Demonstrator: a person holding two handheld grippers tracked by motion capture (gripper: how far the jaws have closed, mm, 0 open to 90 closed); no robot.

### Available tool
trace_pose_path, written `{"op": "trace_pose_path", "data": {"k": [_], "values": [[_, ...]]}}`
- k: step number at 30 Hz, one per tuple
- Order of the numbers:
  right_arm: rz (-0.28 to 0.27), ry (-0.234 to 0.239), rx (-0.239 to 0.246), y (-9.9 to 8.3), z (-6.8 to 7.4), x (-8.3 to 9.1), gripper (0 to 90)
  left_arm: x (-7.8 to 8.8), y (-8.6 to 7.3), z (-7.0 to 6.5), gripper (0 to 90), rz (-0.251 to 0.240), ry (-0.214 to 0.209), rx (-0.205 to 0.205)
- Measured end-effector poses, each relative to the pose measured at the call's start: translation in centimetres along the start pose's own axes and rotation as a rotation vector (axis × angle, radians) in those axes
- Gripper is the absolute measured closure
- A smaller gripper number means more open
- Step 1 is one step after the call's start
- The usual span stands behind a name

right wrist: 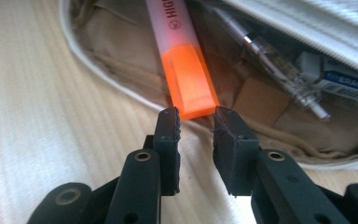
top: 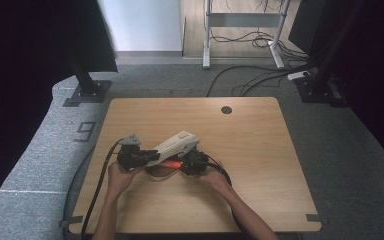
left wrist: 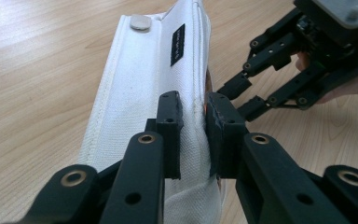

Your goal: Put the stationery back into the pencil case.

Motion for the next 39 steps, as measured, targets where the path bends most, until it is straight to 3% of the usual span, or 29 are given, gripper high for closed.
{"op": "trace_pose_path", "data": {"k": [9,18,29,39], "values": [[-0.015,-0.029,-0.007,1.0,-0.8,-0.9,75.3,0.0,0.0,0.0,76.4,0.001,0.0,-0.001],[-0.036,-0.02,-0.027,1.7,-1.2,-1.5,77.8,-0.2,-0.1,0.0,75.9,0.004,-0.009,0.004],[-0.046,-0.005,-0.033,0.8,-1.1,0.4,64.3,-0.5,-0.5,-0.4,74.5,0.012,-0.024,0.01],[-0.063,0.015,-0.077,-0.7,-1.7,2.4,54.1,-1.1,-1.0,-0.8,72.7,0.026,-0.032,0.009]]}}
Point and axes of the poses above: each handheld gripper's, and its own axes: x roughly backward along the jaws, y roughly out of its top, z roughly to its left, the point moved 9 cm from there along -x, roughly forward along the jaws, and after that the axes turned 2 degrees about -y, right-handed, at the moved point
